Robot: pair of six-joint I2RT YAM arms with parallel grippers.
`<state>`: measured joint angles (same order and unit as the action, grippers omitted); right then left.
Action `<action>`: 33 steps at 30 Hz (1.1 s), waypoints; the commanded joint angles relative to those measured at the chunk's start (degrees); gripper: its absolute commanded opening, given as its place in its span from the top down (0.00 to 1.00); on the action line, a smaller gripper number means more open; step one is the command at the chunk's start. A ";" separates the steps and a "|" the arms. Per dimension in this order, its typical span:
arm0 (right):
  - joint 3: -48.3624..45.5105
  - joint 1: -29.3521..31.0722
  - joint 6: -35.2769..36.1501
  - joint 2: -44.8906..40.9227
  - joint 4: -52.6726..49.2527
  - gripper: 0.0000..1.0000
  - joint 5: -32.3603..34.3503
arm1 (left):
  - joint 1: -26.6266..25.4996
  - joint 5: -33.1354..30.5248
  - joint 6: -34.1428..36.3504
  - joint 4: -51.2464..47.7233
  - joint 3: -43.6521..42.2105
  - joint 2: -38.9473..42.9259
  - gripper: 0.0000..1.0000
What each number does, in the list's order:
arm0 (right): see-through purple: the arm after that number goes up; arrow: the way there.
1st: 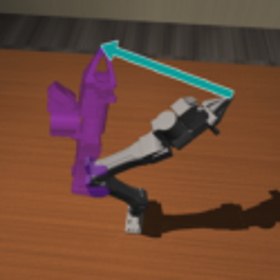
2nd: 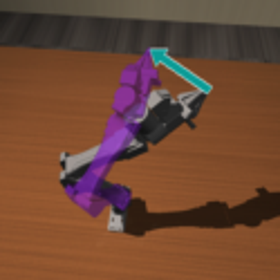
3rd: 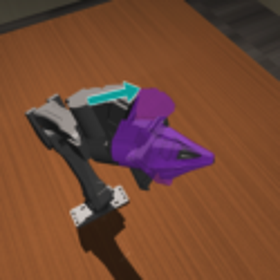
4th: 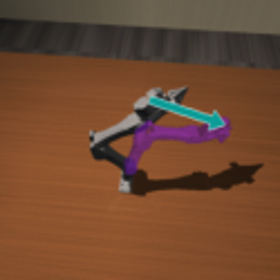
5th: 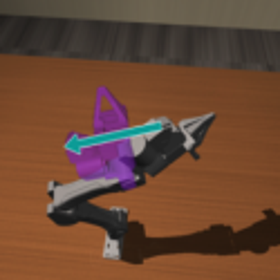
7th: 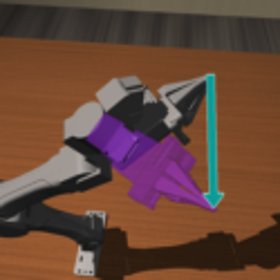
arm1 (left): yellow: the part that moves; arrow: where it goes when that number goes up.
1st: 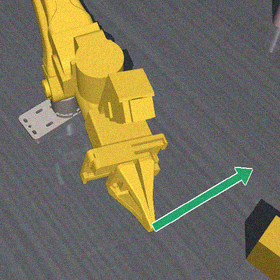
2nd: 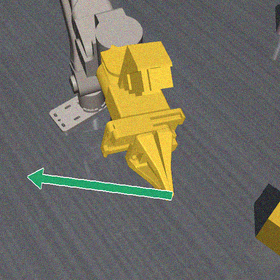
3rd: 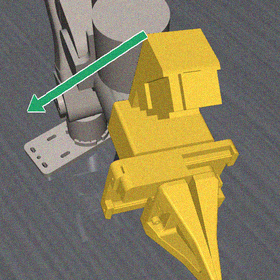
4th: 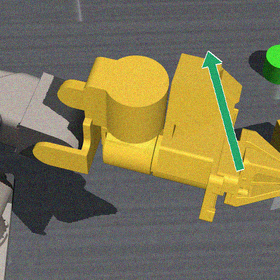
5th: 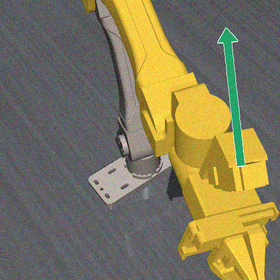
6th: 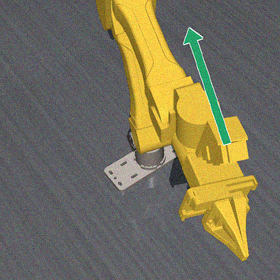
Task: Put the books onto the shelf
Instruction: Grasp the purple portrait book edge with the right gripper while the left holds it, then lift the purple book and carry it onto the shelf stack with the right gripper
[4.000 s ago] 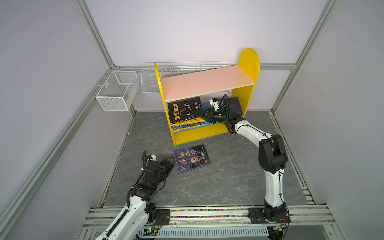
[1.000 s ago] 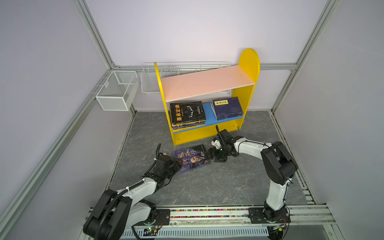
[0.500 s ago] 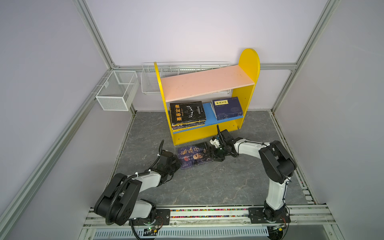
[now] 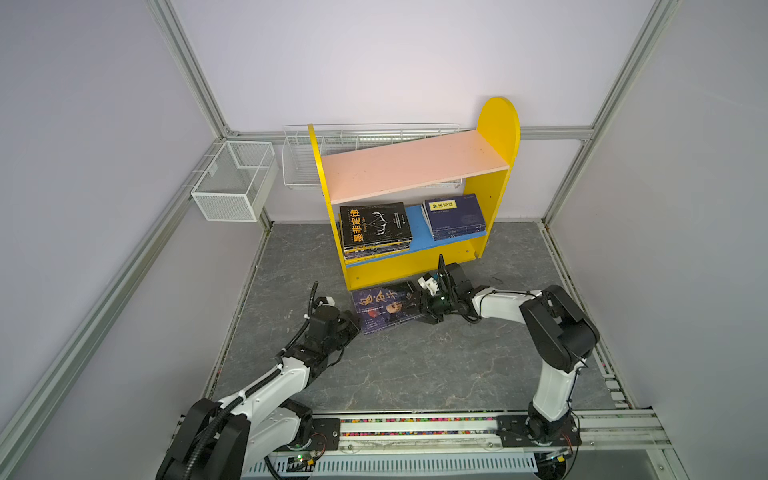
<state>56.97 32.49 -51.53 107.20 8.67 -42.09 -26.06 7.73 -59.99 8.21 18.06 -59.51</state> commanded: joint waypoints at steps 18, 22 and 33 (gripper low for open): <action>-1.54 -1.11 -1.60 -23.88 4.66 0.93 -8.05 | -1.10 -6.49 0.23 -14.83 2.54 8.16 0.45; 3.02 -3.08 0.96 -29.64 -0.82 0.93 -7.10 | -1.09 -7.74 0.33 -15.86 1.82 9.84 0.42; 16.96 -6.61 -8.57 -18.25 11.02 0.93 4.33 | -1.19 -5.09 -1.32 -11.52 -0.23 7.60 0.41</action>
<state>70.74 25.74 -57.28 84.40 14.09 -41.78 -27.22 2.52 -60.47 -4.36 18.44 -52.03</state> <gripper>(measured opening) 0.155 0.584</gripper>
